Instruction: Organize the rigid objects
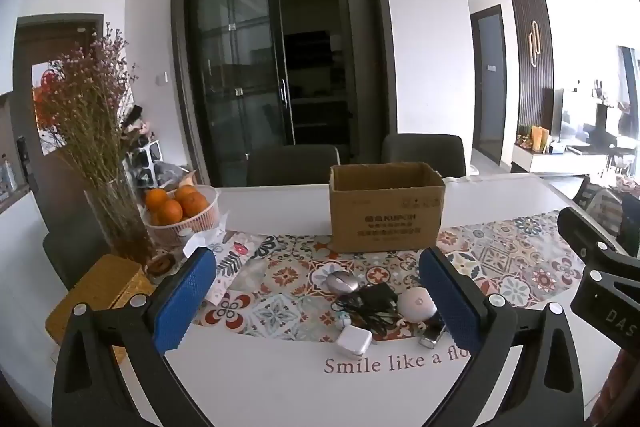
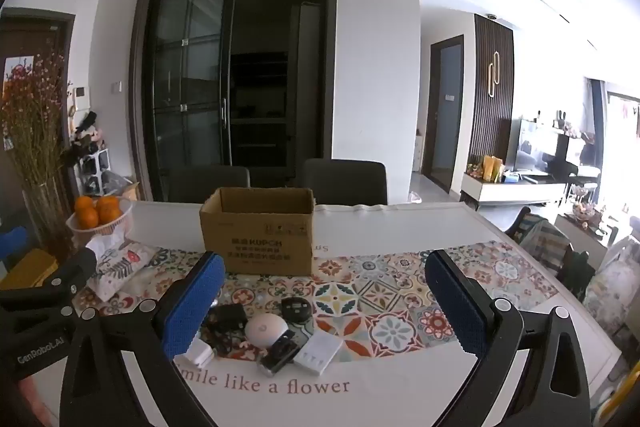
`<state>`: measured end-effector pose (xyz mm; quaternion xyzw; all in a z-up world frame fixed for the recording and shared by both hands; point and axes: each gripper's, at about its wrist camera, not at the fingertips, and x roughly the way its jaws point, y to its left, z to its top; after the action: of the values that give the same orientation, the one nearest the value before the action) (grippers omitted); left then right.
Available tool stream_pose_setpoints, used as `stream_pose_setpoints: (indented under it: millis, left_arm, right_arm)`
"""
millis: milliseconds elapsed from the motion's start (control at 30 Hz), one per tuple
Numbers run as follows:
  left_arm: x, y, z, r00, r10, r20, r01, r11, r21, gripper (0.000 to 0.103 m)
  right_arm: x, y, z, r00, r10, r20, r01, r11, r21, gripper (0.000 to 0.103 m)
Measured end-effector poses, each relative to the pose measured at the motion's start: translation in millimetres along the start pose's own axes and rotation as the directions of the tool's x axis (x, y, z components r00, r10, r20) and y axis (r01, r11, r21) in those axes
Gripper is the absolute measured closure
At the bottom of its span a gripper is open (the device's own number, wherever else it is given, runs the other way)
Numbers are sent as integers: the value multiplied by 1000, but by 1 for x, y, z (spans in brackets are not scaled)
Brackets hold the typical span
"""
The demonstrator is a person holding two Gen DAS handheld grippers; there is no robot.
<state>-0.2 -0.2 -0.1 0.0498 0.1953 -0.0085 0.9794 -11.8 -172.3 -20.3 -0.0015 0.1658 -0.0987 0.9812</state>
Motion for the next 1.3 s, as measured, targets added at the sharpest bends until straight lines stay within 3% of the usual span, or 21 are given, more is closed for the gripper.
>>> stream_pose_setpoints:
  millis: [1300]
  left_arm:
    - [4,2,-3,999,-29,-38,28,1000,-8,0]
  right_arm:
    - [4,1,-6,999,4,-38,-4,1000,6,1]
